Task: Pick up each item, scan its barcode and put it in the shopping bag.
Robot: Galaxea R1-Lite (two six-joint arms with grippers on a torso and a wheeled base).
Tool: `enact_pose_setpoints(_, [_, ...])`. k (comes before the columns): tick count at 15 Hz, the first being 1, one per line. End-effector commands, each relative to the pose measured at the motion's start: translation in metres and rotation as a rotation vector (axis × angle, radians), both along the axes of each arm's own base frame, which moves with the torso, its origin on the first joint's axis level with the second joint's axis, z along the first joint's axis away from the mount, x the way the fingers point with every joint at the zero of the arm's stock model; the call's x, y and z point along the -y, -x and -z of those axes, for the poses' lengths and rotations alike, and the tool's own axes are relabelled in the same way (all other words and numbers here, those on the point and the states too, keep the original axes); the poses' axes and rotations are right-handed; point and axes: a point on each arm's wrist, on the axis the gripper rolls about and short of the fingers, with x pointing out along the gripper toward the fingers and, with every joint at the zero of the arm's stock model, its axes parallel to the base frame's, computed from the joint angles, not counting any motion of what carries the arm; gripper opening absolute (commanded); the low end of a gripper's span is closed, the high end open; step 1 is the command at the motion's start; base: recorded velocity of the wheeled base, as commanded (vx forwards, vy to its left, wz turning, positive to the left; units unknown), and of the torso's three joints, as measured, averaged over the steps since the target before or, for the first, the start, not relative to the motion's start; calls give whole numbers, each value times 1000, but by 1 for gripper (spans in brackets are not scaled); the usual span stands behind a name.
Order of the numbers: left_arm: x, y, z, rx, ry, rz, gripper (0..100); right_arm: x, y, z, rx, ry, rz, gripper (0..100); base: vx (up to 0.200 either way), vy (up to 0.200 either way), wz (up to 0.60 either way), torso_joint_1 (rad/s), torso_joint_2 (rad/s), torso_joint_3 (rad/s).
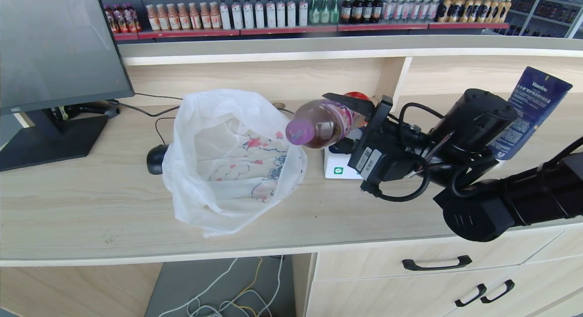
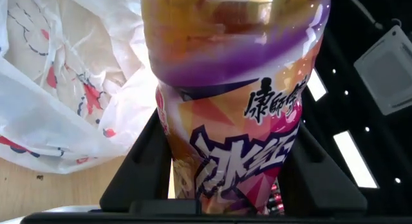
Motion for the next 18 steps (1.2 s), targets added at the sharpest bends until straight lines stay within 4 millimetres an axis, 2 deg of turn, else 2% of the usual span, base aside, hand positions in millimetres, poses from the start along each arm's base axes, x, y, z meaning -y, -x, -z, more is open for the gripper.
enact_pose_setpoints(1, [0, 0, 0, 1, 0, 0, 100, -1, -1, 8, -9, 21, -2, 0, 0, 0, 0, 0, 0, 0])
enact_pose_setpoints(7, [0, 0, 0, -2, 0, 0, 100, 0, 3, 24, -17, 69, 9, 0, 0, 0, 0, 0, 0, 0])
enact_pose_setpoints(18, [0, 0, 0, 1, 0, 0, 100, 2, 5, 27, -12, 82, 16, 0, 0, 0, 0, 0, 0, 0])
